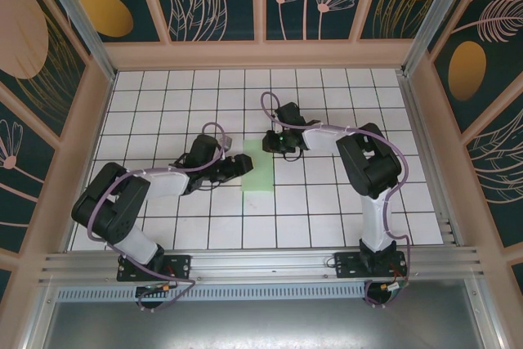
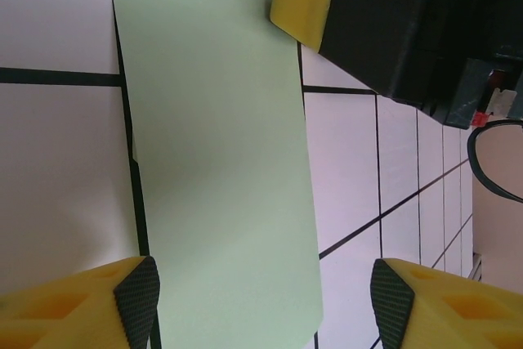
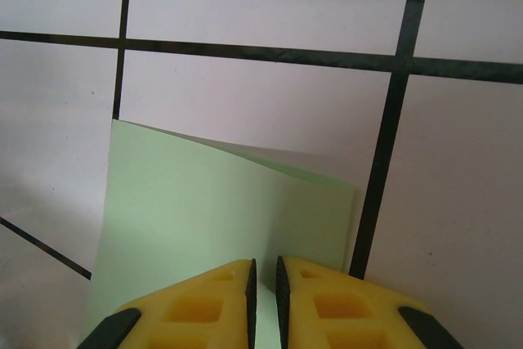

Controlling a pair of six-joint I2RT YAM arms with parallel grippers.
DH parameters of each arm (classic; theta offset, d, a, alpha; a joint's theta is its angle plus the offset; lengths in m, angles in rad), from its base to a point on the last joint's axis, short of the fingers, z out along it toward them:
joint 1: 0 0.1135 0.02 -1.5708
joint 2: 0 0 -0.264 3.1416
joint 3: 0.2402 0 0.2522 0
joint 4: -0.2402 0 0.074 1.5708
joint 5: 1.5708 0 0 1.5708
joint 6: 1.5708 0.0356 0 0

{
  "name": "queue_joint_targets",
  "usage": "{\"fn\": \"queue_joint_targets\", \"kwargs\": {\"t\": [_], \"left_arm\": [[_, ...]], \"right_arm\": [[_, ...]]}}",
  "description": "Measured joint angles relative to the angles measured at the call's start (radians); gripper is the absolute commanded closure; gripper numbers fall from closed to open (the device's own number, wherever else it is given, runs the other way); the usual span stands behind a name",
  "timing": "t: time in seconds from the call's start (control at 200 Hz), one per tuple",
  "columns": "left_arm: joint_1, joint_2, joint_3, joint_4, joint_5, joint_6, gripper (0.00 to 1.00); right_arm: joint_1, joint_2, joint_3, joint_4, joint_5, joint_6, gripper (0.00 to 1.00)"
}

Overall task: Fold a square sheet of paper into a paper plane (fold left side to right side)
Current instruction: Third fold the triangle at the center of the table.

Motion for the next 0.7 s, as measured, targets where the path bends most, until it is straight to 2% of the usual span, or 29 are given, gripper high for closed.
{"fn": "queue_joint_targets", "kwargs": {"t": [0.28,0.701], "left_arm": [[-0.012,0.037,0.027,-0.027,-0.025,0.000,0.28],[-0.035,0.081,0.051,-0.028,-0.030,0.000,0.45]], "right_arm": [[0.000,0.000,0.000,0.000,0.000,0.000,0.82],[0.000,0.000,0.000,0.001,0.000,0.000,0.82]]}}
